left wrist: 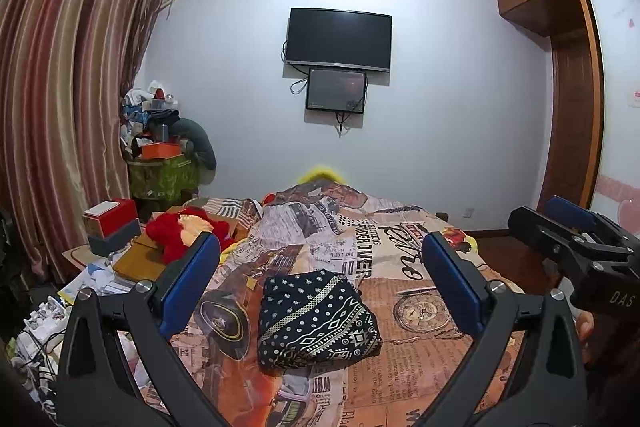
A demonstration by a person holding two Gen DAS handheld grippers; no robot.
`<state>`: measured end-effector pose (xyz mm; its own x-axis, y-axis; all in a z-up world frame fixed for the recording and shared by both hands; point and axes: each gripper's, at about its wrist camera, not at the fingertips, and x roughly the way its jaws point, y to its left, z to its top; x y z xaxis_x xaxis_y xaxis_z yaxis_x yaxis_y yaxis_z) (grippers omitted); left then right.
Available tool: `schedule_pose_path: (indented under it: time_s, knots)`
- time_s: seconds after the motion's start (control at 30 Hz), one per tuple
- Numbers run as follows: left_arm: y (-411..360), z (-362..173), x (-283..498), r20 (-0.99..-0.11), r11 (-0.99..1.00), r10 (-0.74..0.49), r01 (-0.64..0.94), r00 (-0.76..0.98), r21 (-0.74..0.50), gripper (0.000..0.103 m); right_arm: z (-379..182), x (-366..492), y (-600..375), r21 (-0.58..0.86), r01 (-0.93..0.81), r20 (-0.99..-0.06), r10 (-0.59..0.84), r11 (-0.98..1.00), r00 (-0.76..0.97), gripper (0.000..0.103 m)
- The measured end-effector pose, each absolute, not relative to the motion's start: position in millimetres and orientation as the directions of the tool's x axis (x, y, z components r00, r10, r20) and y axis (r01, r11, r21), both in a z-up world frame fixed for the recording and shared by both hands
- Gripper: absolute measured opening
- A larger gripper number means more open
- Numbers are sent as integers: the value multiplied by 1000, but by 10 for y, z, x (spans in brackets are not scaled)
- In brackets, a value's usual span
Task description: Fold large clothes
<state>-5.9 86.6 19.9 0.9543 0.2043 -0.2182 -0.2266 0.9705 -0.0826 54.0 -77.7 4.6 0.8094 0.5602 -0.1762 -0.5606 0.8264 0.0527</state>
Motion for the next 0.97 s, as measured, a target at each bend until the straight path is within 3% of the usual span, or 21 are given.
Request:
schedule_pose_path:
  time_s: [0.97]
  knots:
    - [896,171,0,-241,979,159,-185,957,-88,102,73,515,-786,57,-553,-175,553,831,814,103]
